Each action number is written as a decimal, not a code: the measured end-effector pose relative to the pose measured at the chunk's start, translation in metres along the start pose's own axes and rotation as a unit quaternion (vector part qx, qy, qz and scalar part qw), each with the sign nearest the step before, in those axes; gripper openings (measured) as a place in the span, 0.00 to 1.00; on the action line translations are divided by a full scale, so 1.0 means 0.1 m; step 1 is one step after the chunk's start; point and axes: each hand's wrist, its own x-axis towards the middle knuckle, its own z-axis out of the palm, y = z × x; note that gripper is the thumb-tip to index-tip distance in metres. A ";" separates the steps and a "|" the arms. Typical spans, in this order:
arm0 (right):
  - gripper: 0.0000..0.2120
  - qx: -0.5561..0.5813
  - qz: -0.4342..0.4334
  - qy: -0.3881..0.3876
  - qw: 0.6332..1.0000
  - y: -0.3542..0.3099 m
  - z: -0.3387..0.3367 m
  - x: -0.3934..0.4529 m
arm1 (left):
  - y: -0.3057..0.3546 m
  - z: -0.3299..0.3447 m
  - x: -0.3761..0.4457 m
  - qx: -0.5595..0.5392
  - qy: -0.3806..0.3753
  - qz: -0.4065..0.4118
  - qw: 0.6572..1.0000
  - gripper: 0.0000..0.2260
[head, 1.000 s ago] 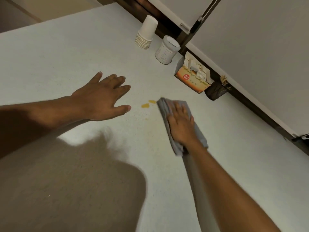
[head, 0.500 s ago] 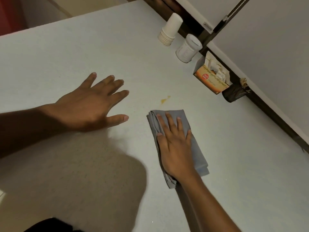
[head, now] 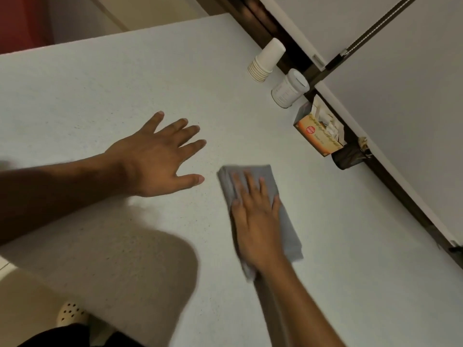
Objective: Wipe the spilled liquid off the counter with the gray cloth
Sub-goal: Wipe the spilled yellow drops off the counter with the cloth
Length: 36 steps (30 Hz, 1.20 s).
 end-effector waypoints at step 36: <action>0.26 -0.006 -0.008 0.009 1.000 -0.15 0.02 0.85 | 0.05 0.00 -0.01 0.024 0.021 -0.009 0.999 0.44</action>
